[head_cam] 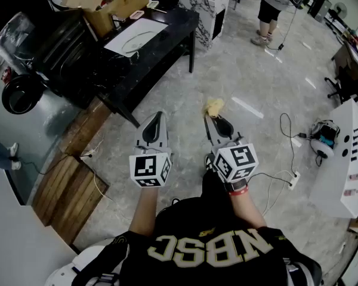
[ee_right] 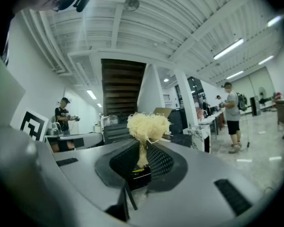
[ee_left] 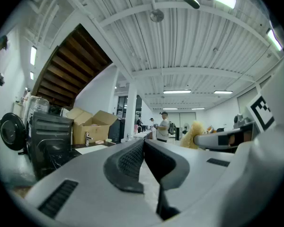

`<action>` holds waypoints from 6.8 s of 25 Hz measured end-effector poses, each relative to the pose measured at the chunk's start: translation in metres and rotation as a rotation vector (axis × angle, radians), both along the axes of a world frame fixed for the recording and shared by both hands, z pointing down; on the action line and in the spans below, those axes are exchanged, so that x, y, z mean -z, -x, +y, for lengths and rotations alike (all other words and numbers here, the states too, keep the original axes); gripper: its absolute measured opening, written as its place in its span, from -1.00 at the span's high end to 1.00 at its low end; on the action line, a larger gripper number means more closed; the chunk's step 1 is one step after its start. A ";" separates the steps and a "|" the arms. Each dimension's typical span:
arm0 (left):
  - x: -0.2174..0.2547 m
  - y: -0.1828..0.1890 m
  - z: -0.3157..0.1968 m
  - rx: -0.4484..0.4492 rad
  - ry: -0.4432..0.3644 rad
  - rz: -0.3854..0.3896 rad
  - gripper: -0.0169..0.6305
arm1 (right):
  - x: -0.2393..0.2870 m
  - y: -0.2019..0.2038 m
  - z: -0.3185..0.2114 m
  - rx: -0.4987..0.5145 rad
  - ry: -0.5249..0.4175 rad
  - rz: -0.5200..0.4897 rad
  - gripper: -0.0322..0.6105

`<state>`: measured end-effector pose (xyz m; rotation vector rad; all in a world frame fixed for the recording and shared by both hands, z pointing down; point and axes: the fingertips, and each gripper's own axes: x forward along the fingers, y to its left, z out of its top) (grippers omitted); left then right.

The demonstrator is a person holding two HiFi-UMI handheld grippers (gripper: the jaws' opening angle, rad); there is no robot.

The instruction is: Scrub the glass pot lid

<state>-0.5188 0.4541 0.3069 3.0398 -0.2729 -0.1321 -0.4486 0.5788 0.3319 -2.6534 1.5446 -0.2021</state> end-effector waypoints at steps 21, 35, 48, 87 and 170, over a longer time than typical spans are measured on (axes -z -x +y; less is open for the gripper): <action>-0.017 -0.276 0.024 0.108 0.009 -0.056 0.90 | -0.032 -0.298 0.008 0.125 -0.084 -0.175 0.73; -0.049 -0.424 -0.128 0.085 0.086 -0.090 0.90 | -0.056 -0.405 -0.176 0.258 0.032 -0.160 0.72; -0.046 -0.452 -0.382 0.320 0.132 -0.100 0.90 | -0.056 -0.470 -0.424 0.480 0.170 -0.179 0.71; -0.317 -0.447 -0.547 0.827 0.868 -0.697 0.18 | -0.223 -0.478 -0.682 1.325 0.582 -0.251 0.70; -0.371 -0.448 -0.535 0.574 1.133 -0.828 0.91 | -0.365 -0.599 -0.682 1.541 1.475 0.733 0.70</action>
